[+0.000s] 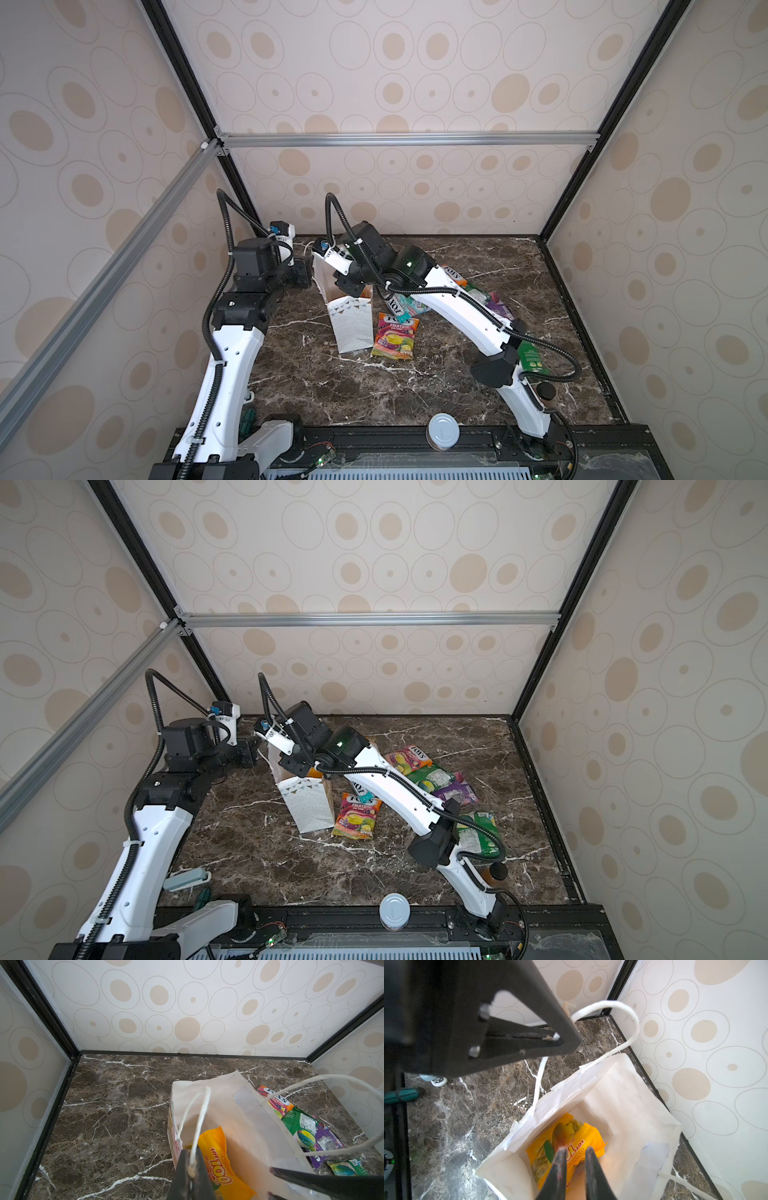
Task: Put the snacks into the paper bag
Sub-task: 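Raise the right gripper out of the bag and move it over the Fox's Fruits packet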
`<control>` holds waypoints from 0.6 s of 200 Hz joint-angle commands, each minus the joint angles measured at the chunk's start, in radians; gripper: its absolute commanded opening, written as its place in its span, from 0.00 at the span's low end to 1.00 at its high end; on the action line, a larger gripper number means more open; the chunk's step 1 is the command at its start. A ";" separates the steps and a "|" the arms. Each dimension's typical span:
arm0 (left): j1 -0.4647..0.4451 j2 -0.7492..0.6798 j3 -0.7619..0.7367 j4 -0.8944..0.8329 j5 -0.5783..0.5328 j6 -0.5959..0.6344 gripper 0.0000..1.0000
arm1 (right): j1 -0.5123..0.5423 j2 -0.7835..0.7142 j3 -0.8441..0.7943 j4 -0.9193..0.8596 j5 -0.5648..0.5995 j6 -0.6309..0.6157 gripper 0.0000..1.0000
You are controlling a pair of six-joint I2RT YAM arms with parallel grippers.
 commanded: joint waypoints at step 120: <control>0.006 0.078 0.257 -0.165 0.041 0.015 0.60 | 0.121 -0.717 -0.832 0.259 0.066 0.393 0.32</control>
